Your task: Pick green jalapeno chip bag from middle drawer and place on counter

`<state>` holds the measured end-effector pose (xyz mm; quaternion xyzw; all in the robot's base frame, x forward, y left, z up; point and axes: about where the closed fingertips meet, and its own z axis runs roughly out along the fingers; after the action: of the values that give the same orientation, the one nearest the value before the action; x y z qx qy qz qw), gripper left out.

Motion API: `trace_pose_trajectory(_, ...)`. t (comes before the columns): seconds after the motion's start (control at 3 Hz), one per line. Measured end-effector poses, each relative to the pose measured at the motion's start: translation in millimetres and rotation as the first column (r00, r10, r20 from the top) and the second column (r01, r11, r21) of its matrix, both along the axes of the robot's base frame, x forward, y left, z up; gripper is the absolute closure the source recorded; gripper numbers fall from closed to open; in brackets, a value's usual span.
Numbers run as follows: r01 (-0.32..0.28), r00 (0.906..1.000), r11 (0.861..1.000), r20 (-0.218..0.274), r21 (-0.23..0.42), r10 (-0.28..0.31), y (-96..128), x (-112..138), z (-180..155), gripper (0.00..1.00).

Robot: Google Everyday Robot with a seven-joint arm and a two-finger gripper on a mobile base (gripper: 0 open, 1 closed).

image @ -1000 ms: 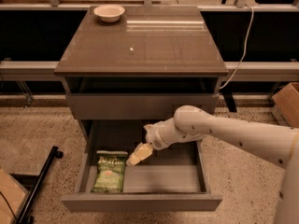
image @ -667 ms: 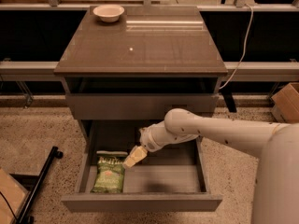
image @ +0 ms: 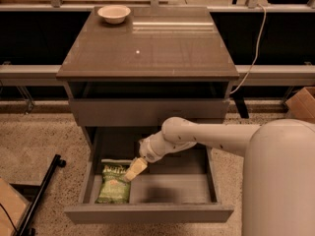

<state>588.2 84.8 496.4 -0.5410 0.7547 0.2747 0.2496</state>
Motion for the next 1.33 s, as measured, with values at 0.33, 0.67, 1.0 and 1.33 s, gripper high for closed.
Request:
trace_pose_trajectory(0.33, -0.009, 1.0000, 1.000, 0.001, -0.020, 0.009, 6.6, -2.4, -6.9, 0.00)
trace_pose_trajectory(0.67, -0.057, 0.9979, 0.998, 0.032, 0.025, 0.056, 49.2, -1.0, -25.6, 0.00)
trace_pose_trajectory(1.0, -0.094, 0.9953, 0.992, 0.030, 0.080, 0.092, 89.1, -0.5, -57.3, 0.00)
trace_pose_trajectory(1.33, -0.112, 0.9937, 0.989, 0.004, 0.101, 0.112, 116.1, -1.5, -91.4, 0.00)
